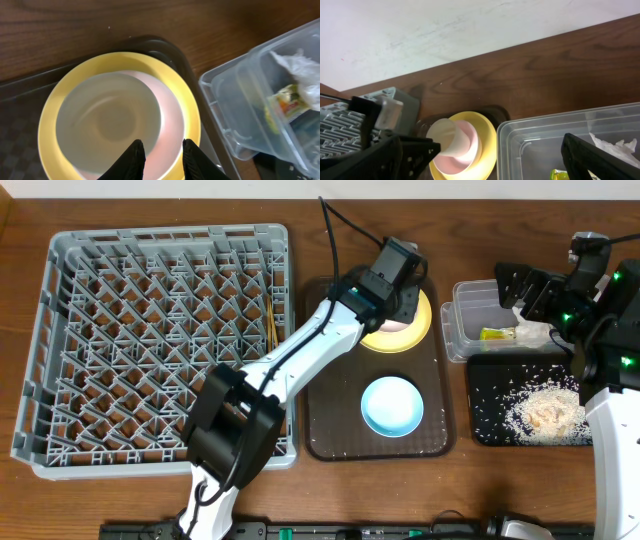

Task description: Sort waste into correct bins and load items into the dishwasher rack

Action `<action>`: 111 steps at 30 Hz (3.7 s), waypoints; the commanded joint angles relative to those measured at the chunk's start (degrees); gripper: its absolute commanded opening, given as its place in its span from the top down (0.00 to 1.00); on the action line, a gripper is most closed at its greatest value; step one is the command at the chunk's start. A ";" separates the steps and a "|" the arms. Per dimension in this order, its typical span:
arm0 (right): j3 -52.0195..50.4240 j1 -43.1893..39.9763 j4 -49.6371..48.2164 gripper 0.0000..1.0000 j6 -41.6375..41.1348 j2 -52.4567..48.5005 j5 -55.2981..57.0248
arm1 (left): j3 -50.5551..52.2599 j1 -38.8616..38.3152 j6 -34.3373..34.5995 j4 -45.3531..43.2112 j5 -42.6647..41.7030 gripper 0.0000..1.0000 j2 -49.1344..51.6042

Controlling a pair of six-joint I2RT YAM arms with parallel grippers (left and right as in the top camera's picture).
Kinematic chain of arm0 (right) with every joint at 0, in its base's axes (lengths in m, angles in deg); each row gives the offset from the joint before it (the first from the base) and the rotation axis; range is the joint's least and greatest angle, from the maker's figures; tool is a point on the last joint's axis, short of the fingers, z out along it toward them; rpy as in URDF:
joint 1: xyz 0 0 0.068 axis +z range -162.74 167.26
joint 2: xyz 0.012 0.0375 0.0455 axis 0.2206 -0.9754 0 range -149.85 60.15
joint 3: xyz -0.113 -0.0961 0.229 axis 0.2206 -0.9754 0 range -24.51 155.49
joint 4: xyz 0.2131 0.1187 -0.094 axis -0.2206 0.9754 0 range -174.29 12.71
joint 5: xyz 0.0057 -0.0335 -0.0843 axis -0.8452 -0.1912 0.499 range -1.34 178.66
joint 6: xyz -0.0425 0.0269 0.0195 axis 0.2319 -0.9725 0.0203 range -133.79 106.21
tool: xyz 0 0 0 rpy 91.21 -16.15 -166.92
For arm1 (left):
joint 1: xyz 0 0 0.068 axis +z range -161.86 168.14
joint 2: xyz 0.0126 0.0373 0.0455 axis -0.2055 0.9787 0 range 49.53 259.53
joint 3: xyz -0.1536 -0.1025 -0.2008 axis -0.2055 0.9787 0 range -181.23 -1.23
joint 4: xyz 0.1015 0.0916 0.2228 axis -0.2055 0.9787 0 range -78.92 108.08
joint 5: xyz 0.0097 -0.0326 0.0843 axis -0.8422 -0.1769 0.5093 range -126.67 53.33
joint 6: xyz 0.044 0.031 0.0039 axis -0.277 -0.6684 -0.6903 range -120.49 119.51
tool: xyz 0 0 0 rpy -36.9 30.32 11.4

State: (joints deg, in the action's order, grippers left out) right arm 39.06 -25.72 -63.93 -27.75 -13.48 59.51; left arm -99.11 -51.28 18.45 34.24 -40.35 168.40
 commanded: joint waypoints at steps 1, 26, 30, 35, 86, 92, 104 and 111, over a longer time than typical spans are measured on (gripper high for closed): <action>0.07 -0.35 0.04 0.01 0.92 0.00 -0.68 | -0.70 0.11 -1.38 -1.05 2.01 0.71 1.14; 0.07 -0.35 0.04 0.01 0.92 0.00 -0.68 | -0.59 0.11 -6.73 -5.95 4.42 0.71 6.32; 0.07 -0.35 0.04 0.01 0.92 0.00 -0.68 | -0.48 0.11 -6.71 -5.14 4.39 0.73 6.32; 0.07 -0.35 0.04 0.01 0.92 0.00 -0.68 | -0.44 0.11 -6.71 -3.91 4.39 0.77 6.32; 0.07 -0.35 0.04 0.01 0.92 0.00 -0.68 | -0.44 46.25 1.31 9.18 -85.68 0.94 3.19; 0.07 -0.35 0.04 0.02 0.92 0.00 -0.68 | -0.33 46.27 1.31 9.14 -83.27 0.94 7.04; 0.07 -0.35 0.04 0.01 0.92 0.00 -0.68 | 1.60 46.86 1.33 9.38 -76.89 0.94 8.41; 0.07 -0.35 0.04 0.01 0.92 0.00 -0.68 | 3.26 46.93 1.33 9.40 -75.84 0.94 9.25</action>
State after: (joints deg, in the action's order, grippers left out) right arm 39.09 -25.72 -63.95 -27.75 -13.48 59.51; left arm -97.67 -4.70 19.45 43.44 -120.52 176.20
